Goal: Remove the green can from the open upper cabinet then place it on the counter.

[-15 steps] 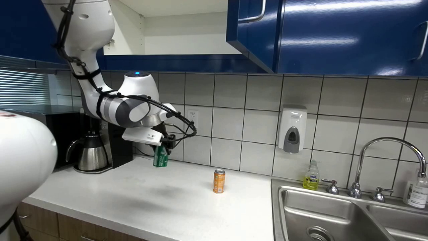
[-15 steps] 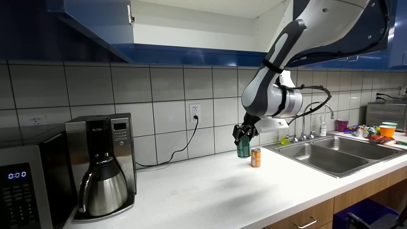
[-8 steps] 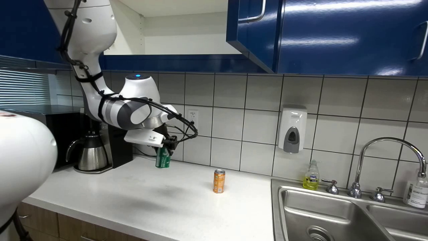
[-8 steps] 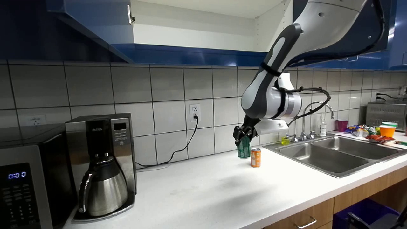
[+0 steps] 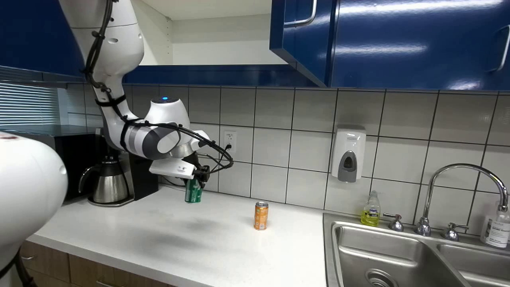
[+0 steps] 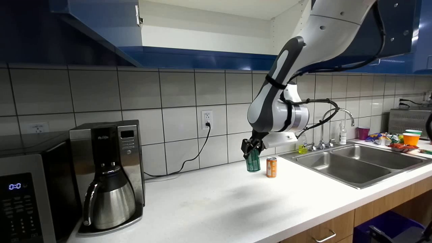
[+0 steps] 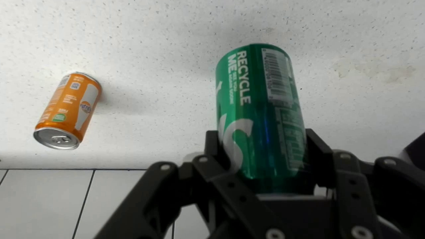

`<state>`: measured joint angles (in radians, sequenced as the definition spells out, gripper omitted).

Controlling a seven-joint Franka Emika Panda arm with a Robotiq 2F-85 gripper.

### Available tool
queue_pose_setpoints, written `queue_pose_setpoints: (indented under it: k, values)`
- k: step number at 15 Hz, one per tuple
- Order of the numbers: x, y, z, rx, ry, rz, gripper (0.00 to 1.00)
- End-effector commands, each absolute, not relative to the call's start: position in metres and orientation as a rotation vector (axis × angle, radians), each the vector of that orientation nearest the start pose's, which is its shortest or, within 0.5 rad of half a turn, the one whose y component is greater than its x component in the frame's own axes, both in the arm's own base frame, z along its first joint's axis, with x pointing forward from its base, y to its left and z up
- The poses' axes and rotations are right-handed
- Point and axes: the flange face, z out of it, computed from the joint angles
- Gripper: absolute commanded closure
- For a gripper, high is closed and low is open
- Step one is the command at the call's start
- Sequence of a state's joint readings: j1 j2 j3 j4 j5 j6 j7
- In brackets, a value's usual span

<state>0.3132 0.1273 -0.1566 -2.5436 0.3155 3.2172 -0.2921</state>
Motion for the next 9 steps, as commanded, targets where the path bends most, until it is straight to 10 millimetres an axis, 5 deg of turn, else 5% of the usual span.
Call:
queue_pose_setpoints:
  k: [1,9]
  values:
    - [0.516,0.052,0.275,-3.002,-0.196,-0.878,0.62]
    - [0.542,0.043,0.224,-2.994,-0.183,-0.873,0.62]
